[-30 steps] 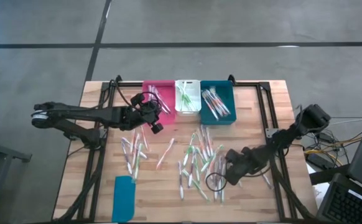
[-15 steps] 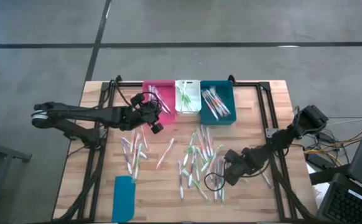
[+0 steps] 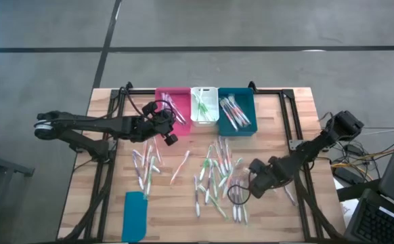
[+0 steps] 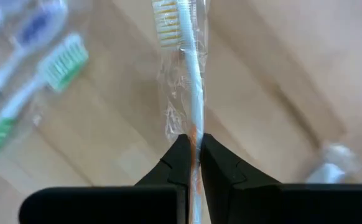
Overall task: Pick & Place Toothbrushes
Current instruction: Put the orange toothbrush into the blue bin
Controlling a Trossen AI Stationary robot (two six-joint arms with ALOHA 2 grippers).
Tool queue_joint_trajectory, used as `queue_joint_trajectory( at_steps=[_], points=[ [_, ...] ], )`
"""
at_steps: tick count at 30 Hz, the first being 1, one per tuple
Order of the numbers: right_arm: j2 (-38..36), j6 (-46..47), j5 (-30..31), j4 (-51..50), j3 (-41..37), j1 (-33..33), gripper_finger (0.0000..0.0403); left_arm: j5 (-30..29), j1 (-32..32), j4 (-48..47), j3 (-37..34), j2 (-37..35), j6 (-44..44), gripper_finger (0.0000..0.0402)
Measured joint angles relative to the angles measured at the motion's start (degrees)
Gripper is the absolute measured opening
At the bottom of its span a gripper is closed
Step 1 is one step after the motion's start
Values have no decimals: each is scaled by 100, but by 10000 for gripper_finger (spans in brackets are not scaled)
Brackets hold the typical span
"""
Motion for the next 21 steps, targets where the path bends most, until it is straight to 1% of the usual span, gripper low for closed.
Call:
queue_joint_trajectory(
  at_steps=[4, 8, 11, 15, 21],
  points=[
    [-539, -152, 435, -276, 2, -152, 14, 0, 0, 2, 0, 0, -42, 108],
    [-1115, -759, 862, -350, 6, -629, 14, 0, 0, 0, 0, 0, -59, 108],
    [-1459, -1355, 1020, -314, 15, -1163, 14, 0, 0, 0, 0, 0, -65, 108],
    [-1723, -2295, 1054, -186, 81, -2027, 14, 0, 0, -2, 0, 0, -65, 108],
    [-1807, -3604, 982, 138, 528, -3264, 14, 0, 0, -7, 0, 0, -65, 108]
  ],
)
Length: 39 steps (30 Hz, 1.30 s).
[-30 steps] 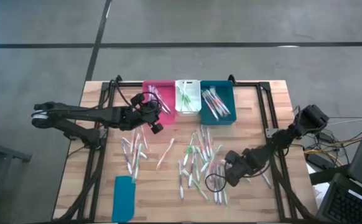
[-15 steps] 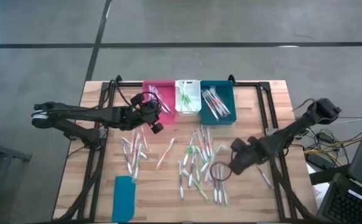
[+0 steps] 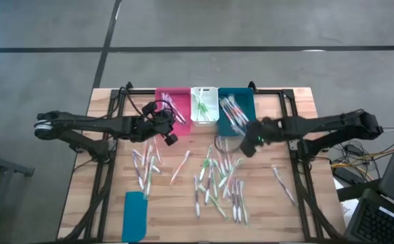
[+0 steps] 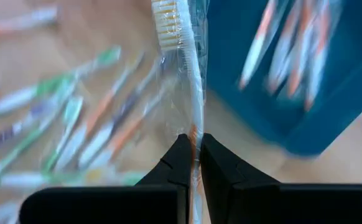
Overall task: Pick & Place Toothbrushes
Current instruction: Put the orange toothbrush into the blue bin
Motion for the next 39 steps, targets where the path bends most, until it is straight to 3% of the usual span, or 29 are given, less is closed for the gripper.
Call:
queue_joint_trajectory(
  at_steps=[7, 20, 26, 39],
  points=[
    [314, -1201, -82, 111, 863, -1203, 13, 0, 0, 0, 0, 0, 2, 108],
    [1892, -2084, -1254, -57, 1963, -3106, 13, 0, 1, -2, -2, 0, 4, 108],
    [2572, -2199, -1661, -59, 2089, -3653, 13, 0, 0, -2, -2, 0, 4, 108],
    [3483, -2258, -1693, 119, 2217, -4058, 13, 0, 0, -2, -2, 0, 4, 108]
  ],
)
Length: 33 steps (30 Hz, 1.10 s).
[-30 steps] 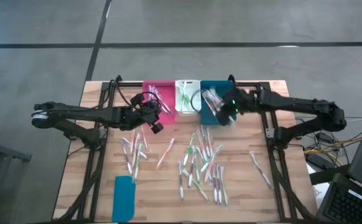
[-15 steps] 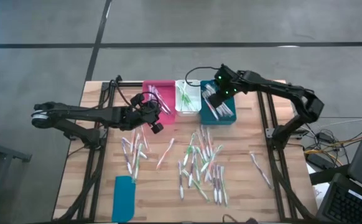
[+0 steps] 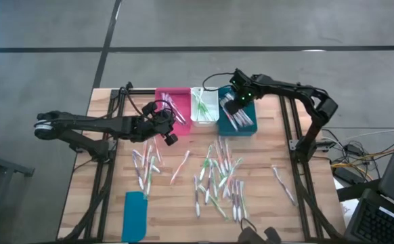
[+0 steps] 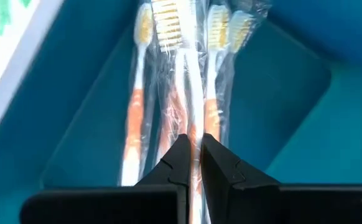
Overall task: Pick & Place Toothbrushes
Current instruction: Put the orange toothbrush into the blue bin, then put the violet toothbrush into the pink bin
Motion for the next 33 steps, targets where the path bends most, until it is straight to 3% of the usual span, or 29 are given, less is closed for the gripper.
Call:
queue_joint_trajectory(
  at_steps=[6, 17, 22, 29, 33],
  points=[
    [262, 13, -103, 42, 133, -1, 24, 1, 0, 0, 0, 0, 0, 108],
    [296, -338, -130, -61, 382, -5, 137, 2, 2, 0, 0, 0, 0, 108],
    [147, -499, -130, -343, 721, 12, 169, 0, 2, 0, 0, 0, 2, 108],
    [-486, -621, -86, -309, 816, 134, 174, 15, 2, 48, 0, 0, -238, 108],
    [-924, -627, -63, -298, 739, 224, 156, 618, -1, -363, 55, -4, -597, 108]
  ],
)
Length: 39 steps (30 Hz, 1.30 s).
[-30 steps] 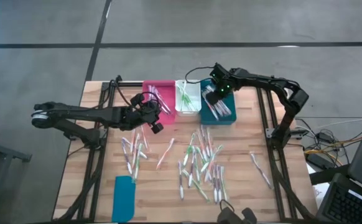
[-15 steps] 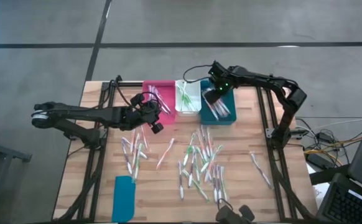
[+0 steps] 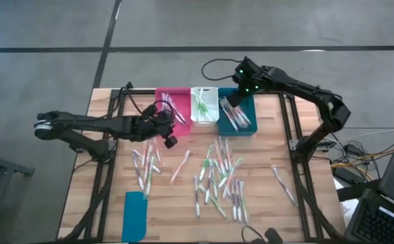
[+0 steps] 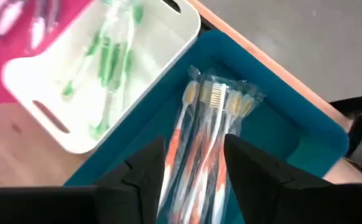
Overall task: Pick & Place Toothbrushes
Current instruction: Put the violet toothbrush into the pink bin
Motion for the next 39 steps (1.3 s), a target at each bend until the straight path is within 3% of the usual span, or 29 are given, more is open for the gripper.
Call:
queue_joint_trajectory(
  at_steps=[3, 6, 13, 22, 28, 39],
  points=[
    [-280, -61, 4, -5, -71, 102, 141, 129, -165, -522, 15, 0, -756, 108],
    [-533, -131, 19, 3, -138, 213, 125, -185, -526, -1186, 15, 0, -1615, 108],
    [-987, -230, 306, 2, -365, 241, 97, -893, -1890, -2660, 11, 0, -4072, 108],
    [-1069, -209, 327, 3, -451, 241, 91, -962, -3516, -3671, -124, 0, -6571, 108],
    [-1005, -148, 329, 1, -451, 241, 109, -350, -3983, -4130, -521, 0, -7937, 108],
    [-1003, -535, 448, 5, -451, 237, 141, 946, -4042, -4062, -949, 0, -9222, 108]
  ],
)
